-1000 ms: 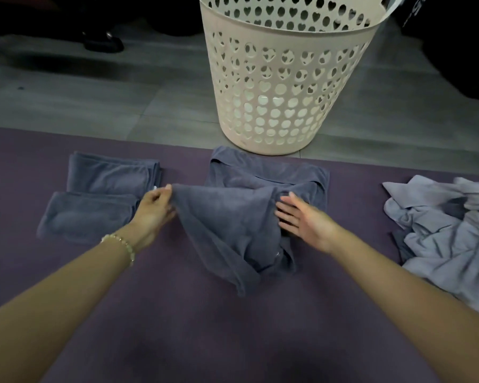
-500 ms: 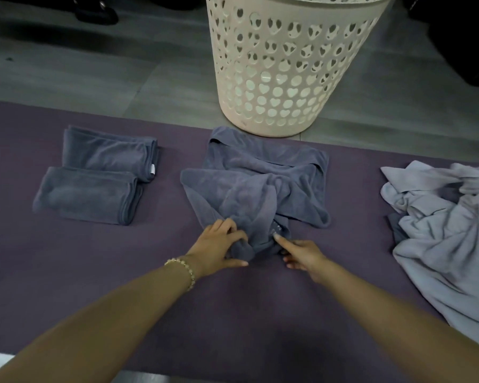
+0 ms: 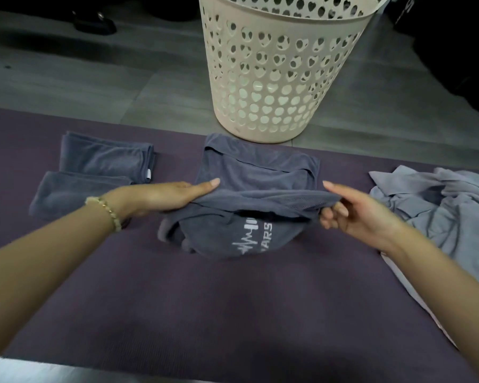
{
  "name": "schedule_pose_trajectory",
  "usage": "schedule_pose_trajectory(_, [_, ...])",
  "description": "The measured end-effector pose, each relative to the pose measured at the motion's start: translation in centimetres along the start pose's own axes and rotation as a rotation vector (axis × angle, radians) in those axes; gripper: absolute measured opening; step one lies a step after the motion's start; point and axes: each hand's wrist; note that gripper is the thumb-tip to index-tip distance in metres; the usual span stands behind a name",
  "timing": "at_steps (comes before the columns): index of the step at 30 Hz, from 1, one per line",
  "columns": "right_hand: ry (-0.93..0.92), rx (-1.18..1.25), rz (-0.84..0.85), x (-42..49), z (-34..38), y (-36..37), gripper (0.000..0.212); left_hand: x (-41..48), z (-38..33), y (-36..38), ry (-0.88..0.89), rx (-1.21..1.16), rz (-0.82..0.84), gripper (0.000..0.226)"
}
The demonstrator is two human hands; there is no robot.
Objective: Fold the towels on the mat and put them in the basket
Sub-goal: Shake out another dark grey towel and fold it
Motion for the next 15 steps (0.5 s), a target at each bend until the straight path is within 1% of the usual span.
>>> schedule_pose_trajectory(2, [0.043,-0.032,0.014,1.2,-0.4,-0.1,0.04,0.8,0.2,-0.6,-0.168,0.184,-0.129,0.082])
schedule_pose_trajectory(4, [0.074,-0.06,0.004,2.8,-2.6,-0.3,0.041,2.9,1.2,-0.6,-0.305,0.409,-0.364,0.081])
schedule_pose_trajectory(5, [0.088,-0.127,-0.018,3.4,-4.0,-0.5,0.037,3.9,2.0,-0.1,-0.335,0.491,-0.488,0.077])
schedule_pose_trajectory(6, [0.094,-0.231,-0.047,3.7,-5.5,-0.9,0.031,4.9,2.6,0.7,-0.321,0.501,-0.571,0.071])
schedule_pose_trajectory(7, [0.096,-0.346,-0.07,3.9,-6.9,-1.3,0.024,5.7,3.0,1.7,-0.255,0.443,-0.602,0.067])
schedule_pose_trajectory(8, [0.113,-0.428,-0.078,3.9,-8.1,-1.5,0.017,6.3,3.0,2.8,-0.156,0.362,-0.579,0.065])
schedule_pose_trajectory(10, [0.187,-0.456,-0.063,3.4,-10.0,-1.4,0.007,7.5,2.6,5.0,0.006,0.278,-0.468,0.066])
schedule_pose_trajectory(12, [0.264,-0.382,-0.047,3.0,-11.2,-0.8,0.009,9.2,2.3,6.2,0.022,0.273,-0.44,0.071])
schedule_pose_trajectory(15, [0.341,-0.334,0.013,3.0,-12.9,0.1,0.02,11.3,2.3,6.6,-0.012,0.392,-0.494,0.076])
Point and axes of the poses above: each hand's wrist, its own x-axis towards the middle knuckle, its own y-axis out of the palm, z = x × y, and after that the axes turned 14 degrees about -y, right-handed
